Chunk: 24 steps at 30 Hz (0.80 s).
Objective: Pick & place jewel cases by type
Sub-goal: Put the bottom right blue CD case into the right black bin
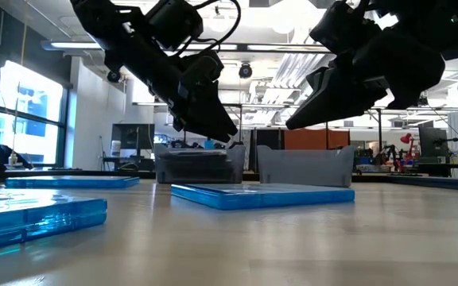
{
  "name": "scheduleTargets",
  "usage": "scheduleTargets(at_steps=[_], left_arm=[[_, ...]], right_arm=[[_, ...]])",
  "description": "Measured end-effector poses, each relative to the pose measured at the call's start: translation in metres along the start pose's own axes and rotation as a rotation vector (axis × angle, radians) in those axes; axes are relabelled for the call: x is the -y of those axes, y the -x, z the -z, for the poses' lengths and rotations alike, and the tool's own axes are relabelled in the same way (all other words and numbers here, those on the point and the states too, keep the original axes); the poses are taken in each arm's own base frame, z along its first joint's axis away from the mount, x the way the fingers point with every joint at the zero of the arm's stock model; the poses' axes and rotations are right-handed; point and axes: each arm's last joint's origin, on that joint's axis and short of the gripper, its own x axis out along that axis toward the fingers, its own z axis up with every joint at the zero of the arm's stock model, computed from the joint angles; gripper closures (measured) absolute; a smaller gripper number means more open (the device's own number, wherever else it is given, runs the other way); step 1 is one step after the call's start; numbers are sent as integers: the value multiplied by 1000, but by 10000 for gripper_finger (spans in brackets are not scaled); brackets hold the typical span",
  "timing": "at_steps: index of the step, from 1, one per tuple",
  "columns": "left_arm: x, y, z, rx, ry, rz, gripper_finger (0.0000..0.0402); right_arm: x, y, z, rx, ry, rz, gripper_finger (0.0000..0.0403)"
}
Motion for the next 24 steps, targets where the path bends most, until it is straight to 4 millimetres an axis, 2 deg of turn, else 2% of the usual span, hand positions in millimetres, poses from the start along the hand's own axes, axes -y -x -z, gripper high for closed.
scheduleTargets(at_steps=[6,17,24], left_arm=[[0,0,0,0,0,0,192],[0,0,0,0,0,0,192],[0,0,0,0,0,0,192]], right_arm=[[2,-1,0,-4,-2,1,389],[-2,0,0,-4,-72,-43,292],[-9,2,1,-11,-127,-107,284]])
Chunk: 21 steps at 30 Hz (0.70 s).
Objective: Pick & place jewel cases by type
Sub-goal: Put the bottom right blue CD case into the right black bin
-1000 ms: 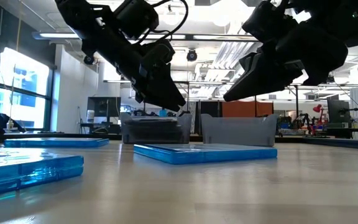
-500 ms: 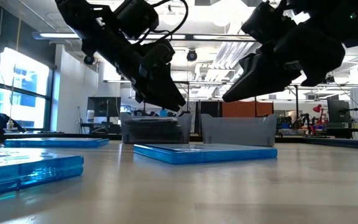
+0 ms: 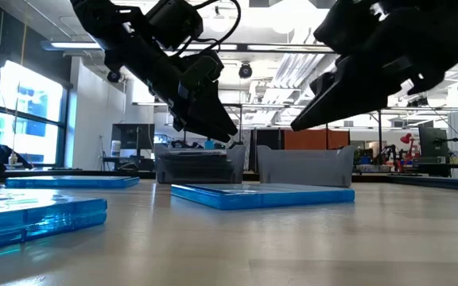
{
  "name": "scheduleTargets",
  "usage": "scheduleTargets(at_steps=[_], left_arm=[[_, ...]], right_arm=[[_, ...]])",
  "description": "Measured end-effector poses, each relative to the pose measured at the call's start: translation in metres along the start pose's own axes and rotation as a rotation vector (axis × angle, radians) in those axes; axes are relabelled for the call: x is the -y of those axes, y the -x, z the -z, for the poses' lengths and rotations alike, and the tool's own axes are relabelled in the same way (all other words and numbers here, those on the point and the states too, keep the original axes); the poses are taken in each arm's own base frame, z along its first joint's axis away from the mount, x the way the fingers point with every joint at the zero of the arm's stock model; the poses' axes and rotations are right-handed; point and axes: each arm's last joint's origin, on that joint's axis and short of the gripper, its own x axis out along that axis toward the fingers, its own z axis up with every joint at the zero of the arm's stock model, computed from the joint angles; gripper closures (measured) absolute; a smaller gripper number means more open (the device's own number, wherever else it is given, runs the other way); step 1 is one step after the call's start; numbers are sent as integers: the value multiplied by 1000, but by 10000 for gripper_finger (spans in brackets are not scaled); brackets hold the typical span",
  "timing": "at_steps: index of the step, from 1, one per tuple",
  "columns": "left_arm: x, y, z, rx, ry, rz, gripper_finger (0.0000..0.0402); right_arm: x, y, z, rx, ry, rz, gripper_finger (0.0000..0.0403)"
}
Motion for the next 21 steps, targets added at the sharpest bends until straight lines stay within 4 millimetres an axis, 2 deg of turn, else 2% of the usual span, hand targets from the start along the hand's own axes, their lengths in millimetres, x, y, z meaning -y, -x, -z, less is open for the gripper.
scheduleTargets(at_steps=[5,9,16,21], left_arm=[[0,0,0,0,0,0,192],[0,0,0,0,0,0,192],[-1,0,-2,22,-6,-28,192],[-1,0,0,10,38,-41,192]], right_arm=[[-3,-5,10,-61,-92,1,284],[-17,-6,21,-114,-141,0,284],[-46,4,29,-104,-98,-29,284],[-53,9,33,-104,-59,10,283]])
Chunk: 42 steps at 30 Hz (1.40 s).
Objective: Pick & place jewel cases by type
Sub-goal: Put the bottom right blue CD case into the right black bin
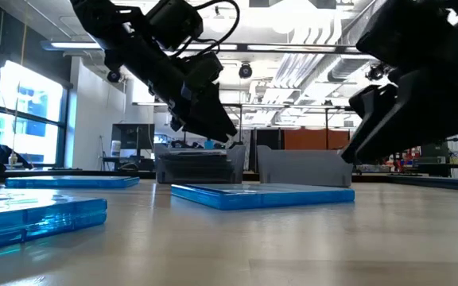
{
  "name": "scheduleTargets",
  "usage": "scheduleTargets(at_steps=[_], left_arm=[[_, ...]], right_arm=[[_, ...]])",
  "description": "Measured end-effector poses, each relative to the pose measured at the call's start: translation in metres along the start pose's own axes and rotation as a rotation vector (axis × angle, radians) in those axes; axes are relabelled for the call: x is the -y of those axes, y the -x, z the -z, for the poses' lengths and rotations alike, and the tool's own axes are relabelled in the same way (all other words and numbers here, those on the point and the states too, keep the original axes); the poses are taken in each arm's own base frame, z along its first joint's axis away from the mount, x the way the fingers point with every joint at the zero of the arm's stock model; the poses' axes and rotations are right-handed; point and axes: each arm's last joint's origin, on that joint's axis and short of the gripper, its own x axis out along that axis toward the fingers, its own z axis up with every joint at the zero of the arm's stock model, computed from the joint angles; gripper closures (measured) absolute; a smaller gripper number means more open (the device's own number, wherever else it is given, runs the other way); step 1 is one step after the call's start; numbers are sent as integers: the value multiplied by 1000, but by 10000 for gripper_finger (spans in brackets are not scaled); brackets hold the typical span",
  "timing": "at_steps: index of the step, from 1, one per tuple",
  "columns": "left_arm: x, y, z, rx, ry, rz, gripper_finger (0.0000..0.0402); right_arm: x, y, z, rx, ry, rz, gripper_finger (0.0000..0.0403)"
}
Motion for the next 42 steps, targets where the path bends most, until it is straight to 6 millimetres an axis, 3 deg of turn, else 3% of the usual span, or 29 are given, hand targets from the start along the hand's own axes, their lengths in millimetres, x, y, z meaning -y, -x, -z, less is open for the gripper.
scheduleTargets(at_steps=[4,9,16,24,34,42], left_arm=[[3,0,0,-23,49,99,192],[3,0,1,-29,68,84,192],[1,-6,9,-94,242,72,192],[0,-32,39,-274,429,120,192],[2,-33,38,-283,463,187,192],[1,-50,48,-297,499,240,193]], right_arm=[[1,0,1,-3,24,30,272],[5,-2,0,-6,79,43,243],[16,-6,-5,2,171,81,209],[18,-23,1,-11,386,83,206],[16,-36,9,-7,494,115,206],[23,-38,7,-16,549,159,206]])
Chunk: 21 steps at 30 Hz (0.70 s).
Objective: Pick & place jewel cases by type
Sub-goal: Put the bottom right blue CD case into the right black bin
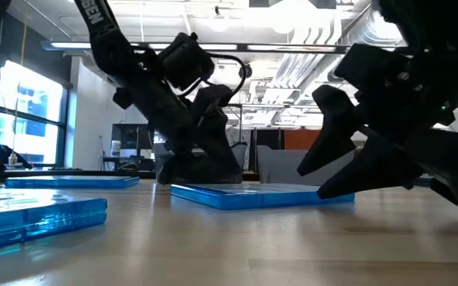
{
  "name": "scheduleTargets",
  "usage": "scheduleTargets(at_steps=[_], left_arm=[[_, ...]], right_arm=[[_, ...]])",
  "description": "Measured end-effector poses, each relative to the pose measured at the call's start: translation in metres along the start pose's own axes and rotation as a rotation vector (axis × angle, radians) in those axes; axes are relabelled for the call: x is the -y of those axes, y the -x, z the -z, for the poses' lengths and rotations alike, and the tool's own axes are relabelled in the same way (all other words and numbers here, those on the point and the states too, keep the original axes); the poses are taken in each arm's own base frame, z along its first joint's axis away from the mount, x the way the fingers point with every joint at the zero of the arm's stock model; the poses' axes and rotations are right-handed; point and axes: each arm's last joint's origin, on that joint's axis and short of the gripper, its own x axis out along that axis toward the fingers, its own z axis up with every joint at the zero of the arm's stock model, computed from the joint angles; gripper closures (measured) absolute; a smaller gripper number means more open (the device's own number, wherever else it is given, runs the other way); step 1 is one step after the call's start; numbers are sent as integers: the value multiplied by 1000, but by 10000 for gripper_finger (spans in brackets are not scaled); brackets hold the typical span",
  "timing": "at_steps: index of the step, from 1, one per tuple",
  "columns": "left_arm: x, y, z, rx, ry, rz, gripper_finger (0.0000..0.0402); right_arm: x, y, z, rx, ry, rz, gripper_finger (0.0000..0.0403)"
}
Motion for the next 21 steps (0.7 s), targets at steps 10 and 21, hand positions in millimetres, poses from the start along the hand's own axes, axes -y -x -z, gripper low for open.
scheduleTargets(at_steps=[10,21], left_arm=[[14,-6,-10,-65,15,93,192],[47,5,-36,-243,-184,-70,192]], right_arm=[[14,-7,6,-39,44,35,206],[9,-1,3,-64,107,172,206]])
